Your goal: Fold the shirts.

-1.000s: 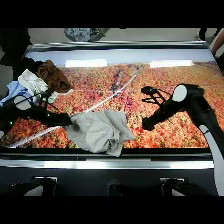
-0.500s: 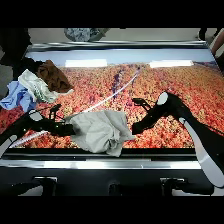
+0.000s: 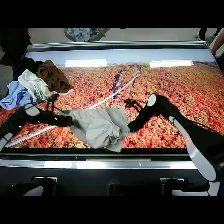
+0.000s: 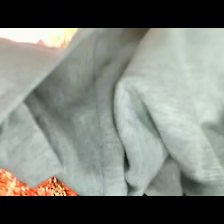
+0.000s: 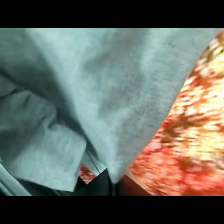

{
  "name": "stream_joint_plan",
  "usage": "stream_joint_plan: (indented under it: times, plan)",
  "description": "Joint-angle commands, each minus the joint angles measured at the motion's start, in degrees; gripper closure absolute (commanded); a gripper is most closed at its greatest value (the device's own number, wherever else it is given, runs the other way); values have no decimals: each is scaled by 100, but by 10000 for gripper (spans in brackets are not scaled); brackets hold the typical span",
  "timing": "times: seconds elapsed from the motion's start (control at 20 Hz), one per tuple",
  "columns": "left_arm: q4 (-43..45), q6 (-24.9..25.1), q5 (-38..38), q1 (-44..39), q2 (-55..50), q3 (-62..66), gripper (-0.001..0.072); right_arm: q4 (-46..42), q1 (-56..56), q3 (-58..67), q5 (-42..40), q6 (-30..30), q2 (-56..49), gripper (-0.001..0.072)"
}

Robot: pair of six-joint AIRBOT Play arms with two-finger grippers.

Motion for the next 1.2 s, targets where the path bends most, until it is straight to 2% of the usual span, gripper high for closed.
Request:
stream_joint_plan:
  times: [0.0,0.15,0.35,0.5,0.75,1.0,1.15]
  plan:
    - [868,-7,55,2,660,1351,667,-1449,-282,857,-177,4,745,663]
    - [1561,-81,55,2,1193,3174,667,-2435,-780,2164,-861,37,1838,663]
    - [2492,-817,55,2,1794,4673,667,-2568,-1209,2951,-1869,37,3311,663]
    - [2334,-1134,105,-11,2293,4769,667,-2503,-1207,2951,-1930,37,4063,663]
    - [1749,-1132,651,-11,2859,4771,667,-2507,-1207,2951,-2120,37,4736,663]
    - [1646,-1123,754,-9,2771,4767,667,-2505,-1207,2951,-2127,42,4732,663]
    - [1722,-931,732,-9,2282,4712,666,-2509,-1207,2949,-1436,59,4371,663]
